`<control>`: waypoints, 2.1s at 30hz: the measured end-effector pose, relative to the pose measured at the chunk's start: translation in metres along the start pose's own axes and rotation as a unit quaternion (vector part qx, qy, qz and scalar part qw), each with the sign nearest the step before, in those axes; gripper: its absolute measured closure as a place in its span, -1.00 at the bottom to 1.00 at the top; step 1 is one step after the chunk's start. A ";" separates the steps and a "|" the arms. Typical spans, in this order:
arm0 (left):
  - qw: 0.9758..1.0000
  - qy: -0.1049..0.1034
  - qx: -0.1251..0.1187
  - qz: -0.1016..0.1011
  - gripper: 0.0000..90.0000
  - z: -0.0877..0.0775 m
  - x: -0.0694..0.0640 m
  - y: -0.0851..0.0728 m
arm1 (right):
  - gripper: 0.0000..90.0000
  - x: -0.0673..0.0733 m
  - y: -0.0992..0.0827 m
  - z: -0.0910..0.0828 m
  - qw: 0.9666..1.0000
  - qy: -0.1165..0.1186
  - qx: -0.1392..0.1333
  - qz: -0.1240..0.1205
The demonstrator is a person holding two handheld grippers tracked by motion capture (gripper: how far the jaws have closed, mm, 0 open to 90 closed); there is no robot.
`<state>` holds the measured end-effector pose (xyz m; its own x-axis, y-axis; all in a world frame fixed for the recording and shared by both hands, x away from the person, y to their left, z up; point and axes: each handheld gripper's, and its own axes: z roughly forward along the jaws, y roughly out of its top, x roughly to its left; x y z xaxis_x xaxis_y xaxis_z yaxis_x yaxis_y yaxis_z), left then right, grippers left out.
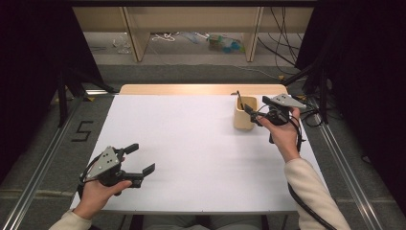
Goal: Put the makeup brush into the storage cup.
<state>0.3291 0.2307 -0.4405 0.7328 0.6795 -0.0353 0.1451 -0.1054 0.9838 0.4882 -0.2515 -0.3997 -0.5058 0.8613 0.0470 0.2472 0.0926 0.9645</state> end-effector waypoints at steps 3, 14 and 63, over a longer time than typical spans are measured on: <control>1.000 0.000 0.000 0.001 -0.83 0.000 0.000 0.000 | -0.62 0.003 -0.003 -0.009 1.000 0.006 0.002 -0.004; 1.000 0.001 0.001 0.000 -0.83 0.000 0.000 0.000 | -0.62 0.021 -0.018 -0.043 0.998 0.050 0.010 -0.030; 1.000 0.005 0.003 0.005 -0.84 -0.001 0.001 0.000 | -0.64 0.065 -0.059 -0.127 0.992 0.104 0.028 -0.064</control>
<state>0.3293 0.2321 -0.4404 0.7281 0.6851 -0.0248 0.1420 -0.1154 0.9831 0.3360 -0.2641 -0.4211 -0.6945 0.7194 -0.0159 0.2135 0.2271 0.9502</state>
